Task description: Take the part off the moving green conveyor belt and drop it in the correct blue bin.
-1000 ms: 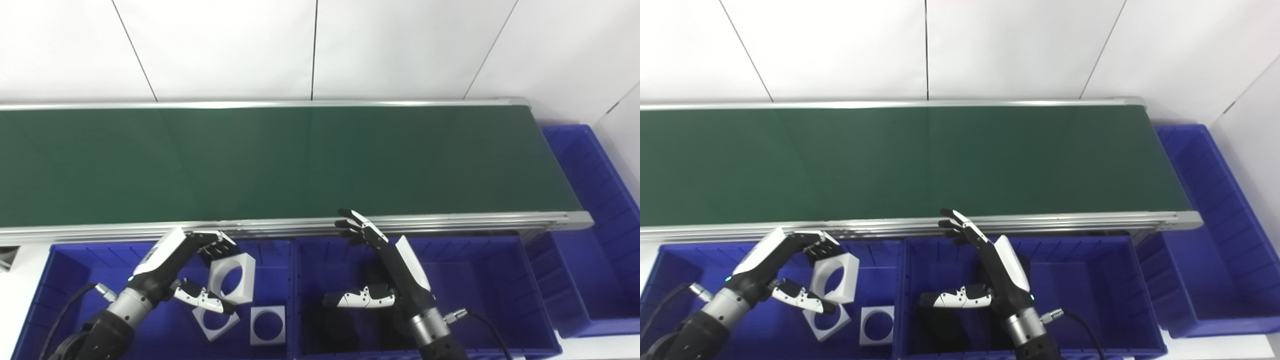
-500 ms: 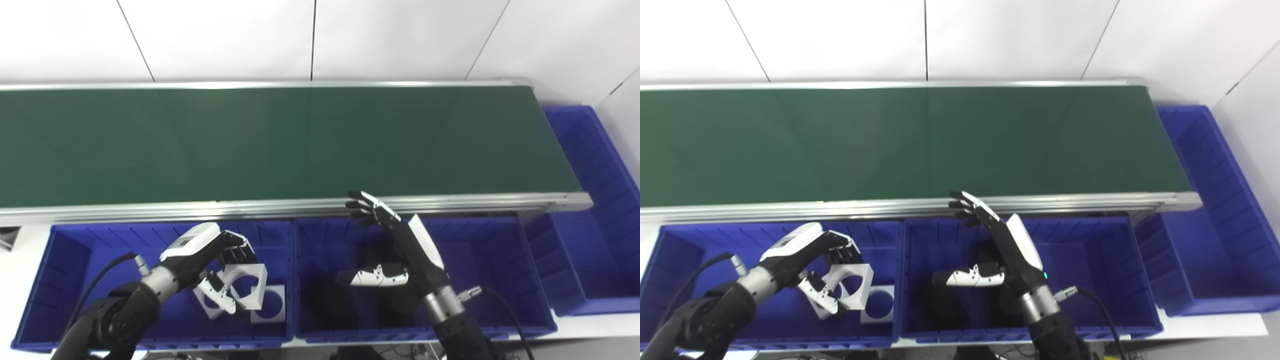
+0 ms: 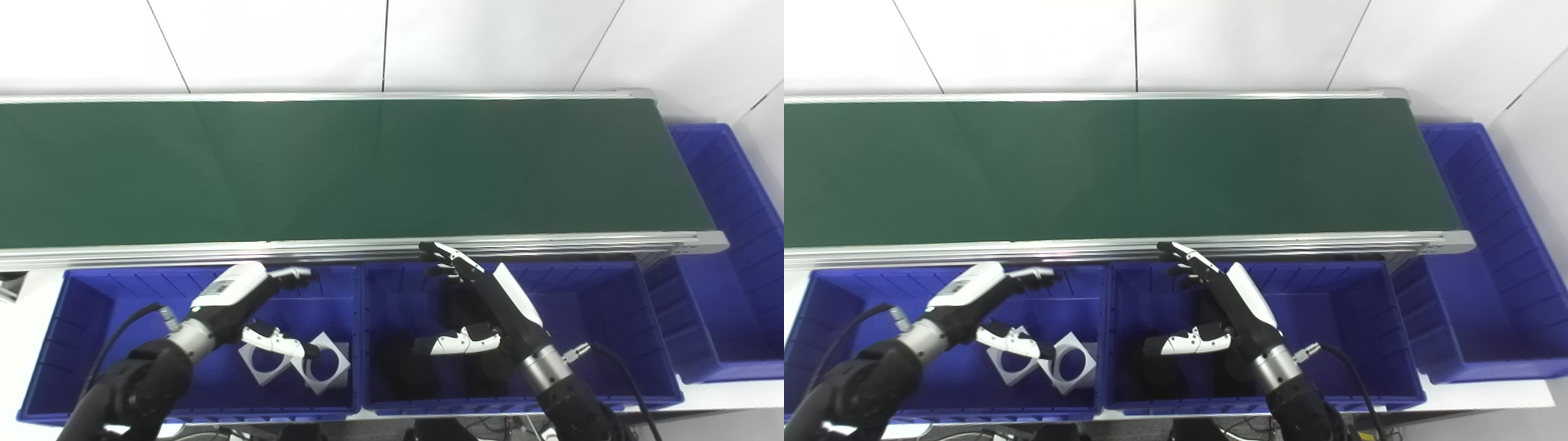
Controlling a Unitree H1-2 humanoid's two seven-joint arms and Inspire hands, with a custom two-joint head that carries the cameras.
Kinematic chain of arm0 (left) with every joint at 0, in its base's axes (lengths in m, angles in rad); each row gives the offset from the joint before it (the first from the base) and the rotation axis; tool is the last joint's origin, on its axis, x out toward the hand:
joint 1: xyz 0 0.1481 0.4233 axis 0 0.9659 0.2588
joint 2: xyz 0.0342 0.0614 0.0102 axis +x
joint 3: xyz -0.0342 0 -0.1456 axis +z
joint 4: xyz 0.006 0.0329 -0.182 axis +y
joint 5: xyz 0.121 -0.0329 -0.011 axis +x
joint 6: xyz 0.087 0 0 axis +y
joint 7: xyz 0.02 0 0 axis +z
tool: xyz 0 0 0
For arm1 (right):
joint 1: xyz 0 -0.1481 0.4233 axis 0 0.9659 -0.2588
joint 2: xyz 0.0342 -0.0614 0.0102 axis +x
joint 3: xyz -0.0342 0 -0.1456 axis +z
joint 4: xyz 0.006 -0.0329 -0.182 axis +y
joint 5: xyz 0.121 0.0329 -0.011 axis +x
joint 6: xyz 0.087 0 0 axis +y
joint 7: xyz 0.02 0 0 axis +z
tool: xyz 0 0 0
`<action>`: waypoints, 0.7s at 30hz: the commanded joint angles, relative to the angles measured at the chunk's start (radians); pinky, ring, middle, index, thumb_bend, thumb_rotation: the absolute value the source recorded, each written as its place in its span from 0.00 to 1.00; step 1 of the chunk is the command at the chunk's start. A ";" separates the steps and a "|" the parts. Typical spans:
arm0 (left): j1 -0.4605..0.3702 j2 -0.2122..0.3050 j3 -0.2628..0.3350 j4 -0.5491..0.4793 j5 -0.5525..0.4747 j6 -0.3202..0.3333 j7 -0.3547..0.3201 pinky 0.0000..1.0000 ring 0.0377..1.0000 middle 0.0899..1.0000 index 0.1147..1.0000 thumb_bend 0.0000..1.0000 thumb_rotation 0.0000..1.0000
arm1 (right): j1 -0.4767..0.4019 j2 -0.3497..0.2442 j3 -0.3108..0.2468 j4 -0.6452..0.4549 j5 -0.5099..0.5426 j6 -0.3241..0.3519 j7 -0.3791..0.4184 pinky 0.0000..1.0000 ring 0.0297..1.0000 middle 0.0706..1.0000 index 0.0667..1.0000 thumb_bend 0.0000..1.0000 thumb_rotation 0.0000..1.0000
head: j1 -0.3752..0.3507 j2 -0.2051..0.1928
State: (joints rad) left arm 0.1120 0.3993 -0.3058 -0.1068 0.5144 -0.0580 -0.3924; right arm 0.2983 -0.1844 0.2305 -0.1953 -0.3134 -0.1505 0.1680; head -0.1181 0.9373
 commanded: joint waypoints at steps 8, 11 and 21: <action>0.071 -0.084 0.131 -0.013 -0.518 -0.108 -0.004 0.82 0.89 0.91 0.88 1.00 0.39 | 0.013 0.007 -0.005 -0.055 0.023 0.010 0.001 0.72 0.81 0.85 0.92 0.89 0.37 | 0.000 -0.005; 0.097 -0.091 0.144 -0.028 -0.580 -0.095 -0.015 0.83 0.90 0.92 0.90 1.00 0.38 | 0.020 0.009 -0.006 -0.063 0.012 0.012 -0.003 0.72 0.81 0.85 0.93 0.89 0.36 | 0.000 -0.007; 0.180 -0.128 0.169 -0.047 -0.677 -0.149 -0.013 0.87 0.91 0.93 0.93 1.00 0.34 | 0.042 0.014 -0.012 -0.065 0.017 -0.004 -0.013 0.74 0.81 0.85 0.94 0.90 0.36 | 0.004 -0.031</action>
State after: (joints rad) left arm 0.2875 0.2698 -0.1436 -0.1143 -0.1432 -0.1551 -0.4077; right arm 0.3358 -0.1765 0.2243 -0.2192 -0.3036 -0.1484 0.1670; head -0.1151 0.9066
